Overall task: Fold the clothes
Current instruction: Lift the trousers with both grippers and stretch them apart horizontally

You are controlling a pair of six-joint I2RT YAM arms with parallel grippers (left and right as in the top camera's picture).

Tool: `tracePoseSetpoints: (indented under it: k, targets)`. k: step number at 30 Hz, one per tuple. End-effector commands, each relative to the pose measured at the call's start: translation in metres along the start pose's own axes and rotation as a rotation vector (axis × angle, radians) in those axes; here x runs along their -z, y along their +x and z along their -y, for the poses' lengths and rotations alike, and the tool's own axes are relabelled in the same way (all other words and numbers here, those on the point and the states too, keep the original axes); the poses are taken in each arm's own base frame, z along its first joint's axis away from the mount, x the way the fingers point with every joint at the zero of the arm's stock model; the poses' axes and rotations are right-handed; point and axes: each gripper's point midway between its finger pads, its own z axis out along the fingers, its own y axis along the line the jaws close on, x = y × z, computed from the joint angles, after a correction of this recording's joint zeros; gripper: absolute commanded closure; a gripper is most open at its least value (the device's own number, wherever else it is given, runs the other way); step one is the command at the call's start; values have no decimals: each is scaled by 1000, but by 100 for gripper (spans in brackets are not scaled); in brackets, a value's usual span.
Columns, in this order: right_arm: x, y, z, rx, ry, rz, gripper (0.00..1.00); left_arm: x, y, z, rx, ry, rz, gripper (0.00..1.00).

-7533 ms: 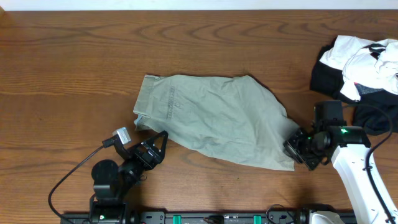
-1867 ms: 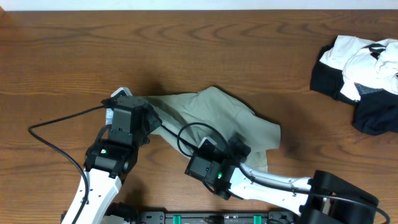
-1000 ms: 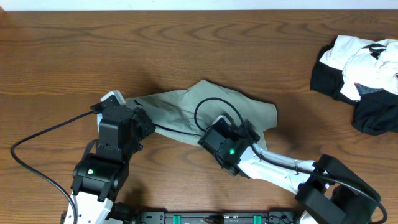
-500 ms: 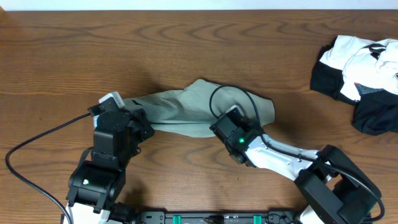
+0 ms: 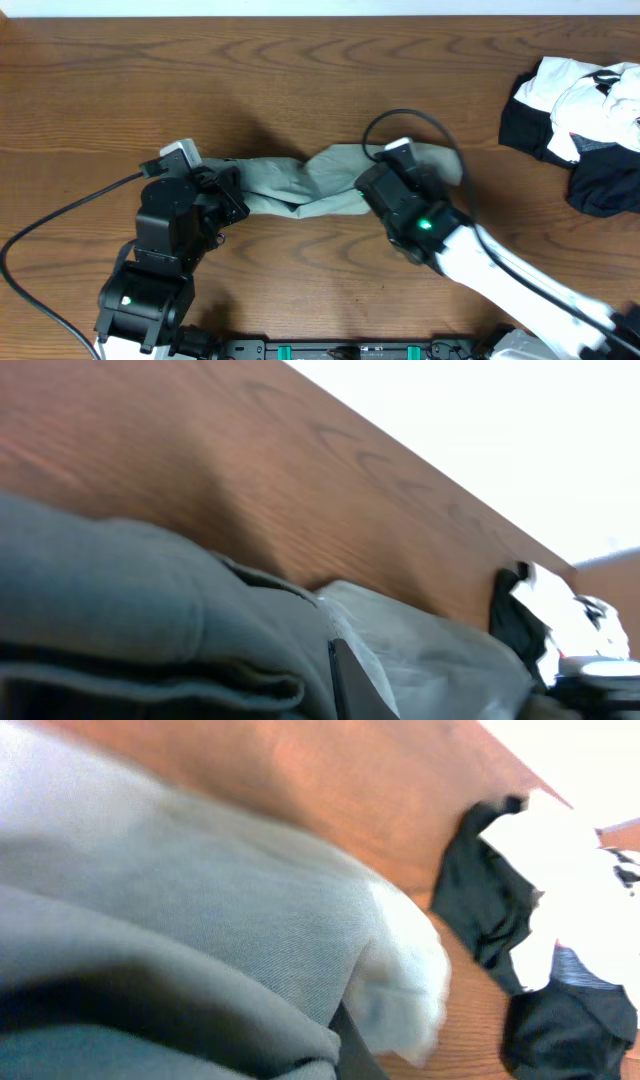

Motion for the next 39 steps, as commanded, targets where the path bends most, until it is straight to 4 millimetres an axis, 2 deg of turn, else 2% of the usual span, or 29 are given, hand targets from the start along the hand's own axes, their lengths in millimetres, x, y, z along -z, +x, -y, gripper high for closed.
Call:
tracePoseSetpoints:
  k: [1,6,10,15,21,27,31,34,39]
  targets:
    - [26,-21,31,-111,26,84,98,21,-19,28,-54,88,34,94]
    - [64,-33,61,-197,-10,173,98,46,-34,47,-87,123,49,94]
    - [90,-36,64,-237,-140,218,98,68,-44,58,-88,135,64,94]
    - [107,-21,67,-272,-229,209,98,84,-41,56,17,108,24,94]
    - [115,-13,63,-357,-297,181,98,84,-27,44,142,57,-37,94]
    - [117,-18,65,-502,-314,176,98,84,-20,51,191,90,-82,94]
    - [110,-16,66,-601,-303,139,99,77,-26,41,210,28,-52,94]
    - [103,-10,61,-667,-309,81,98,68,-22,37,241,-1,-81,94]
    - [100,-8,54,-657,-324,52,99,62,-11,27,247,-57,-134,94]
